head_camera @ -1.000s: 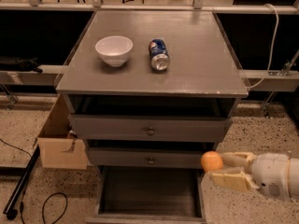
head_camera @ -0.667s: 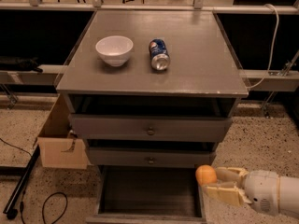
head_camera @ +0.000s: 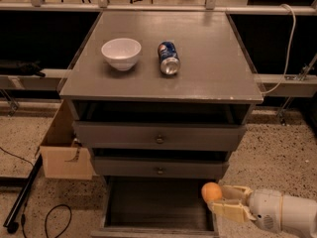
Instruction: Place orange into bottom drawer
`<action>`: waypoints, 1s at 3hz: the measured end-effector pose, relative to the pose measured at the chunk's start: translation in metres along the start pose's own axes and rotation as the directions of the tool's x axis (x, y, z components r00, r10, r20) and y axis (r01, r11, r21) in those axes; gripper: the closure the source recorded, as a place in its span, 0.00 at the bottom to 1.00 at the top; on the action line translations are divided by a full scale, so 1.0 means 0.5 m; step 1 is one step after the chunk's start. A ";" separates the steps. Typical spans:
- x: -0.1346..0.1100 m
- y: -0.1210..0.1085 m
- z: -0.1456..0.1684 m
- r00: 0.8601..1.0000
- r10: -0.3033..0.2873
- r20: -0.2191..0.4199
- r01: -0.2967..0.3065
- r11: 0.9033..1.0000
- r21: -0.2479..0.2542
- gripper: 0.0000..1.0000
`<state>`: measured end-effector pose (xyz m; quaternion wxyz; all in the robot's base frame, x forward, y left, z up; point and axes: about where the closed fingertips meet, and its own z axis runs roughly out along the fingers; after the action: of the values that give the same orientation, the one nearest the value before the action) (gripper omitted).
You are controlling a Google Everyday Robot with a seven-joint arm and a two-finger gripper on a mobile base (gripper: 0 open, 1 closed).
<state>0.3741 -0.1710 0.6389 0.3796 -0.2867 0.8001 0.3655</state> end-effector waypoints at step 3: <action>0.022 -0.130 0.147 0.997 -0.062 -0.055 0.063 0.998 0.018 1.00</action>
Offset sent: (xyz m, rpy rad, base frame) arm 0.0431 0.0258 -0.0710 -0.0831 0.0015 0.0422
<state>0.4454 -0.1512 0.5735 0.3719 -0.3177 0.8043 0.3375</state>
